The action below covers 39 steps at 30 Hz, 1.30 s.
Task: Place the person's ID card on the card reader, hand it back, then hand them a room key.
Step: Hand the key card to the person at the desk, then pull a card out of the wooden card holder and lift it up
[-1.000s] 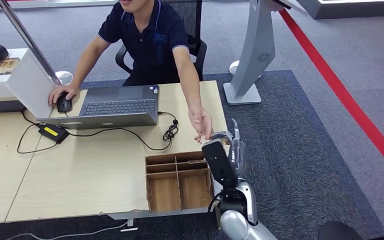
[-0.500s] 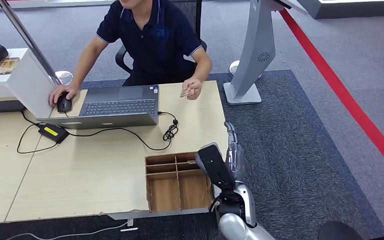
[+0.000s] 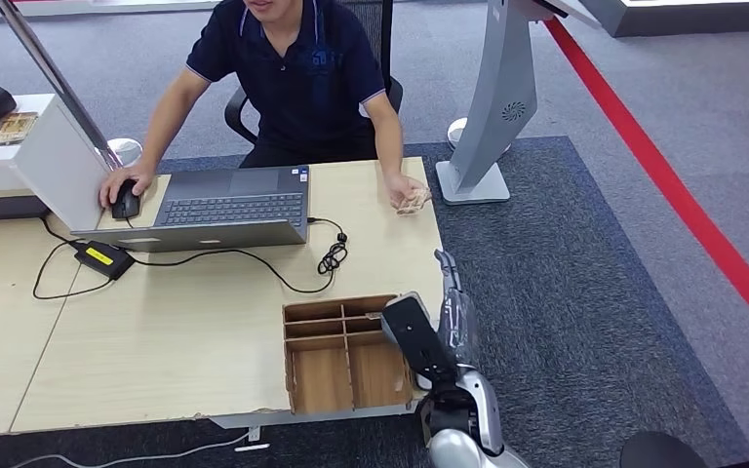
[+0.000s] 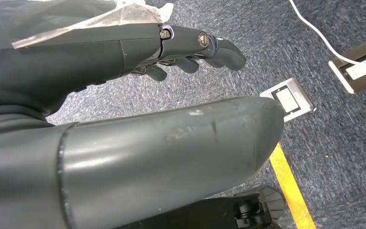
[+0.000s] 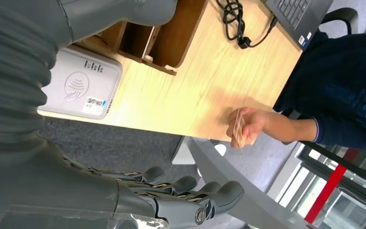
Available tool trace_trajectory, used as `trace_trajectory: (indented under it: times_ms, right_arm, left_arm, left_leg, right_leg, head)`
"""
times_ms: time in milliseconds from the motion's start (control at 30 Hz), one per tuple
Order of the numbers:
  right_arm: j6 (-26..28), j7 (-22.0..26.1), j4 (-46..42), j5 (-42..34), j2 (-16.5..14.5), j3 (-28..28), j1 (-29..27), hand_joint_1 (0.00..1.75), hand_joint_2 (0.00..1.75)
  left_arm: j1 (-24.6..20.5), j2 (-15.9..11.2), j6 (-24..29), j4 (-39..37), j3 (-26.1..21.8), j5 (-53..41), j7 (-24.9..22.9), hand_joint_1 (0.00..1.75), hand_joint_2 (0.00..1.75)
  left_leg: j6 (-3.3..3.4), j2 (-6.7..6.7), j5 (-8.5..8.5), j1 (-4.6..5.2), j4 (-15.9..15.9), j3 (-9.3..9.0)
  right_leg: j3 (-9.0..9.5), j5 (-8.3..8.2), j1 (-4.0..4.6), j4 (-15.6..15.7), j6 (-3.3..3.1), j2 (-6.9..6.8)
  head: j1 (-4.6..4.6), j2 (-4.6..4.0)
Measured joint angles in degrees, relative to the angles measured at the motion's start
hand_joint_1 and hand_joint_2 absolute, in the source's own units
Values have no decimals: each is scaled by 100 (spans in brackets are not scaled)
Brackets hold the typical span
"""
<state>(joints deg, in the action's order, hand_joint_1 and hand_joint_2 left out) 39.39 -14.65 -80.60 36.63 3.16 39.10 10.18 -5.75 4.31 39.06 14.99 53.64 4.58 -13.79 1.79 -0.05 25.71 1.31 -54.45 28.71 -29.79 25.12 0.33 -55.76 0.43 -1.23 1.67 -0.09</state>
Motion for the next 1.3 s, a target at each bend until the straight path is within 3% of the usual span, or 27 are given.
trace_trajectory:
  times_ms: [433,1033,1300]
  right_arm:
    - [-251,-298,6,918,74,139,1,0,175]
    - [-472,-371,7,1064,107,261,15,0,175]
    - [-533,-371,38,1062,93,280,65,0,175]
  left_arm:
    - [-1,0,-2,0,5,-46,-37,0,0]
    - [-8,1,-9,0,84,-122,-69,0,0]
    - [-69,46,-19,0,137,-190,-424,0,0]
  left_leg:
    - [0,0,0,0,0,1]
    - [0,0,0,0,0,1]
    - [0,0,-1,0,0,2]
  right_leg:
    - [0,0,0,0,0,0]
    - [0,0,0,0,0,0]
    - [0,0,0,0,0,0]
  head:
    - [0,0]
    - [1,0]
    - [-1,0]
